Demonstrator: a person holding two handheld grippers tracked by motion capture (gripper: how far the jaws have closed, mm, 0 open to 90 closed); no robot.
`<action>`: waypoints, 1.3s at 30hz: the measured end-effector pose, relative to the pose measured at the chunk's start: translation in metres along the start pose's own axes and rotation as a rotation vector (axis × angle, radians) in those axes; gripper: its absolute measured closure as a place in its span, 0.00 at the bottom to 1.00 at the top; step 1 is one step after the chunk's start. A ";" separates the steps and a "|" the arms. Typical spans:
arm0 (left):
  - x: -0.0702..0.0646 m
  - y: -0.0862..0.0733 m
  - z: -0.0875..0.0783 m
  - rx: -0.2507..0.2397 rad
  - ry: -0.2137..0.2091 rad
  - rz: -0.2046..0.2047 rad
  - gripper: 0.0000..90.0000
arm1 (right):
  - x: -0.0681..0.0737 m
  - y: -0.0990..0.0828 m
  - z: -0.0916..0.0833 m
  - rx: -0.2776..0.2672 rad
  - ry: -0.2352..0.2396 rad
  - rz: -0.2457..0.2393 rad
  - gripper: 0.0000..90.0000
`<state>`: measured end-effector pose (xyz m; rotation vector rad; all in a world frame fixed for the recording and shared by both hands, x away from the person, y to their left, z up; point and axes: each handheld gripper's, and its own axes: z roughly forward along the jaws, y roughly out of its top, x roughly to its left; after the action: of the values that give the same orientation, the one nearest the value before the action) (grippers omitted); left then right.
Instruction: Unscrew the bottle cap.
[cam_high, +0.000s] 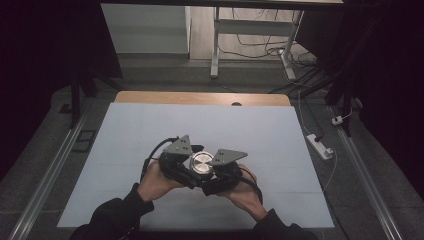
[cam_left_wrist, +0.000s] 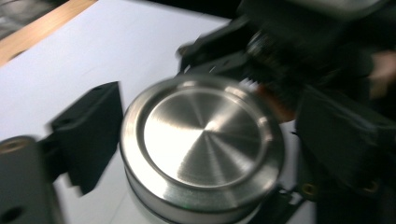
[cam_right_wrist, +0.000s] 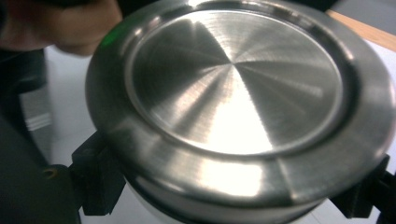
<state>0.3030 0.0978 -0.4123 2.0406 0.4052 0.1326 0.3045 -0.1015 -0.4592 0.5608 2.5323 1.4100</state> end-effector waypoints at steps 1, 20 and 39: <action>0.003 0.001 -0.006 -0.005 -0.024 0.006 0.07 | 0.000 0.000 0.000 -0.003 0.017 0.002 0.17; 0.007 -0.013 -0.011 0.091 -0.152 0.215 0.22 | 0.013 0.002 0.005 0.051 0.171 -0.101 0.17; 0.007 -0.001 -0.021 0.052 -0.131 0.101 0.10 | 0.001 0.002 -0.001 0.005 0.121 -0.022 0.17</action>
<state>0.3037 0.1186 -0.4035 2.1083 0.2257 0.0496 0.3033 -0.1007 -0.4575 0.4605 2.6265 1.4730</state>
